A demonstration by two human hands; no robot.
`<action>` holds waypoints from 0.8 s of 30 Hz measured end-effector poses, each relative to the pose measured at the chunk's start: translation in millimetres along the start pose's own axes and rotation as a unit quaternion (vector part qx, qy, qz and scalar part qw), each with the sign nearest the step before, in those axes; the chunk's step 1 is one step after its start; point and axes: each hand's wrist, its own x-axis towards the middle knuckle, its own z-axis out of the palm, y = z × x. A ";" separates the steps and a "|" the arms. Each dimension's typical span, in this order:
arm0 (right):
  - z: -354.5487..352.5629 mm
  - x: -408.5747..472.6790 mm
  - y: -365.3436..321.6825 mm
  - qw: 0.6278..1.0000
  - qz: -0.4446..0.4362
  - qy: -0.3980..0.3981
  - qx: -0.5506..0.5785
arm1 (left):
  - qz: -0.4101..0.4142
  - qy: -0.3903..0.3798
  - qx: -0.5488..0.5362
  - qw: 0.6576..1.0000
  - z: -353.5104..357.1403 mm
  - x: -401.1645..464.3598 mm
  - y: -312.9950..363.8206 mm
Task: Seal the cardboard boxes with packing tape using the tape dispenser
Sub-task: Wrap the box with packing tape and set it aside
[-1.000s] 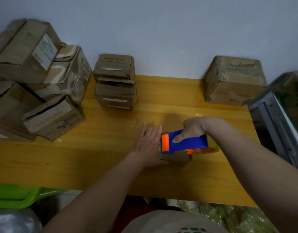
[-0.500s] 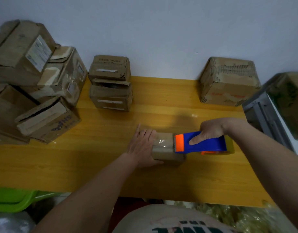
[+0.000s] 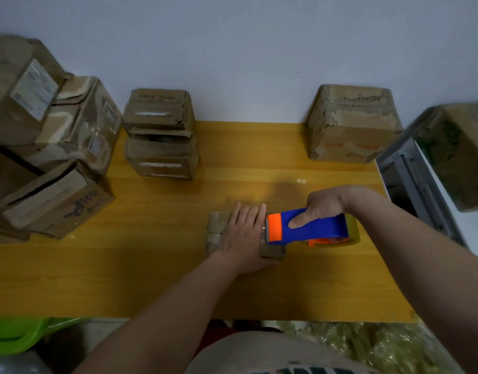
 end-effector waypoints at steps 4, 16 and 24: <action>1.5 1.6 10.7 1.000 -0.005 -0.019 0.015 | 0.007 0.022 -0.011 1.000 3.6 0.3 -2.8; 2.3 -22.2 69.1 0.999 0.025 -0.031 -0.002 | 0.017 0.023 -0.005 1.000 1.5 1.1 -5.7; 15.9 -14.0 67.7 0.994 0.026 -0.059 0.089 | 0.031 -0.007 0.016 0.999 2.2 10.1 -20.4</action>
